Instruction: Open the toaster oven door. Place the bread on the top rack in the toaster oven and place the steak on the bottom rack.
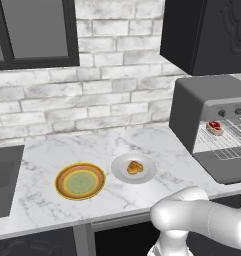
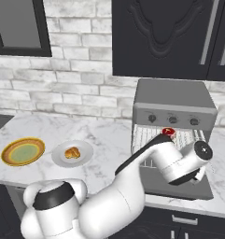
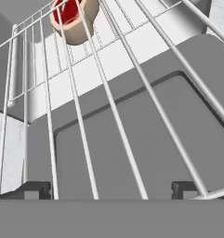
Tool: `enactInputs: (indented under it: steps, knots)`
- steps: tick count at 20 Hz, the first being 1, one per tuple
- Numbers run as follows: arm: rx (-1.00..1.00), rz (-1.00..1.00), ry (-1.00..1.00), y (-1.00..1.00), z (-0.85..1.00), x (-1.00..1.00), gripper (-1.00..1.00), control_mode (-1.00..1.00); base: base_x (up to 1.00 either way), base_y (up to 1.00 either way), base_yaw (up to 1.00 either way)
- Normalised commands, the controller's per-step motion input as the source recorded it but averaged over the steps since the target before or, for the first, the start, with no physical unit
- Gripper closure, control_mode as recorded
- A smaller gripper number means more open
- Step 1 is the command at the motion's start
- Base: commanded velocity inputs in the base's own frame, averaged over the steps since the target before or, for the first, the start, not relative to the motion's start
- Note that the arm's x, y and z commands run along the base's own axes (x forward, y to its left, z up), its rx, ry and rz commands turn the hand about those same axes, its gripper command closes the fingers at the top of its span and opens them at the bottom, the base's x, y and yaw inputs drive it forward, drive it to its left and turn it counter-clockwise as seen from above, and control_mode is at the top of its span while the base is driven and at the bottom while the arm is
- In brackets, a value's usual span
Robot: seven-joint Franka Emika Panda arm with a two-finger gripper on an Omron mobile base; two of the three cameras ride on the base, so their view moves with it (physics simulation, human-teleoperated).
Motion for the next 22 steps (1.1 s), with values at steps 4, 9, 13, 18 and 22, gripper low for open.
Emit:
enactInputs:
  steps: [4, 9, 13, 18, 22]
  knots:
    - [-0.21, 0.05, 0.08, -0.07, -0.66, -0.54, -1.0, -1.0, 0.0, 0.0, 0.0]
    - [-0.05, 0.01, 0.02, -0.15, -0.08, -0.45, -1.0, -1.0, 0.0, 0.0, 0.0]
    - [0.01, 0.0, 0.0, -0.07, 0.55, -0.58, -1.0, -1.0, 0.0, 0.0, 0.0]
    - [-0.05, 0.0, 0.0, 0.22, 0.58, -0.48, -1.0, -1.0, 0.0, 0.0, 0.0]
    - [-0.13, 0.0, 0.06, 0.76, 0.26, -0.24, -1.0, -1.0, 0.0, 0.0, 0.0]
